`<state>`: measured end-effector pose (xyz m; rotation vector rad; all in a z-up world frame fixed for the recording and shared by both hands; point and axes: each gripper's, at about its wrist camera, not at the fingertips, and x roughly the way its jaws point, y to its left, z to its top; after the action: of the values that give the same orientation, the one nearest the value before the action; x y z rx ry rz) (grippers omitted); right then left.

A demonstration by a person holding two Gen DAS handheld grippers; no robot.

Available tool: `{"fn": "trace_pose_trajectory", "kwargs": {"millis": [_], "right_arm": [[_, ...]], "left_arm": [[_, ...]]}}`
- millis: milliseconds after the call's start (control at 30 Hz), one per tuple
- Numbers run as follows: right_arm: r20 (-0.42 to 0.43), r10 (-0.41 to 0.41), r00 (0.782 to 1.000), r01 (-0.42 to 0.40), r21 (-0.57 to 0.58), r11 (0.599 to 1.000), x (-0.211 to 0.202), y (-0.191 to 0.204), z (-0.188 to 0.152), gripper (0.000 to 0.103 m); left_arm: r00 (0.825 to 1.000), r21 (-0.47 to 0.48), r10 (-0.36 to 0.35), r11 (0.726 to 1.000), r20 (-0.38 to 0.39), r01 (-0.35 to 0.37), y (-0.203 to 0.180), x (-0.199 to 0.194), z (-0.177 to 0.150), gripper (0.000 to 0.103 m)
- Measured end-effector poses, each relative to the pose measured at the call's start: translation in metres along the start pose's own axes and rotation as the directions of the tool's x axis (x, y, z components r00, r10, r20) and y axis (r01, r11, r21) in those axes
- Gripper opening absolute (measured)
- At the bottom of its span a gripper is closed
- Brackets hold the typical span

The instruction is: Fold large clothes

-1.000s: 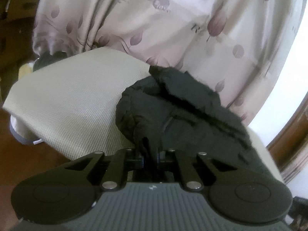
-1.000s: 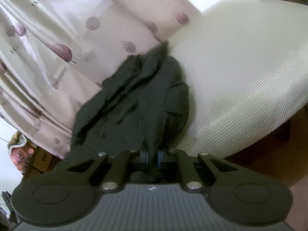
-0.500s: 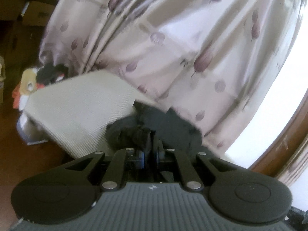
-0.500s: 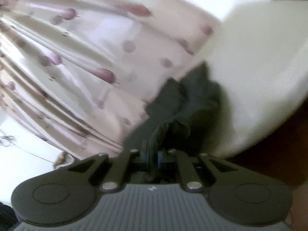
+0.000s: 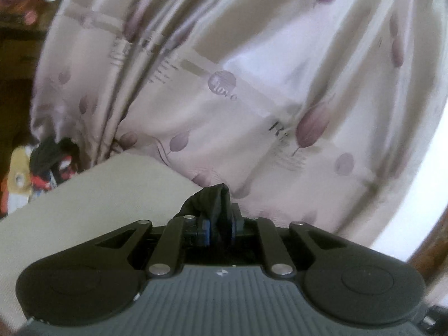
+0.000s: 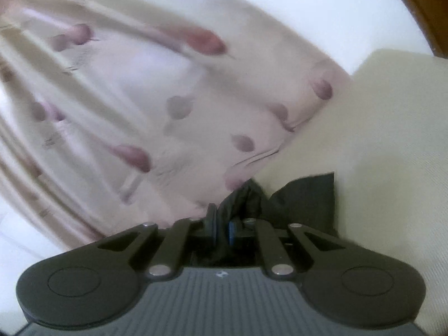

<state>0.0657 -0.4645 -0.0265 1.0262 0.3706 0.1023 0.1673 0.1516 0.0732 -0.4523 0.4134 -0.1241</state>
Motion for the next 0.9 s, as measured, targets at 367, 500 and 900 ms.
{"fn": "trace_pose_trajectory", "kwargs": {"millis": [367,500,900], "right_arm": [[-0.108,-0.228,0.968,0.236,0.071,0.969,0.156,-0.068,0.0,0.009],[-0.122,-0.226,0.967,0.241,0.133,0.961,0.17,-0.084,-0.007,0.014],[-0.002,-0.191,0.981,0.175,-0.395,0.902,0.118,0.015,-0.029,0.024]], "left_arm": [[0.987,0.075,0.138,0.988,-0.086,-0.132,0.011,0.148,-0.03,0.044],[0.985,0.04,0.175,0.984,-0.002,-0.174,0.02,0.144,-0.032,0.102],[0.993,0.316,-0.048,0.945,-0.111,0.081,-0.053,0.108,-0.054,0.024]]}}
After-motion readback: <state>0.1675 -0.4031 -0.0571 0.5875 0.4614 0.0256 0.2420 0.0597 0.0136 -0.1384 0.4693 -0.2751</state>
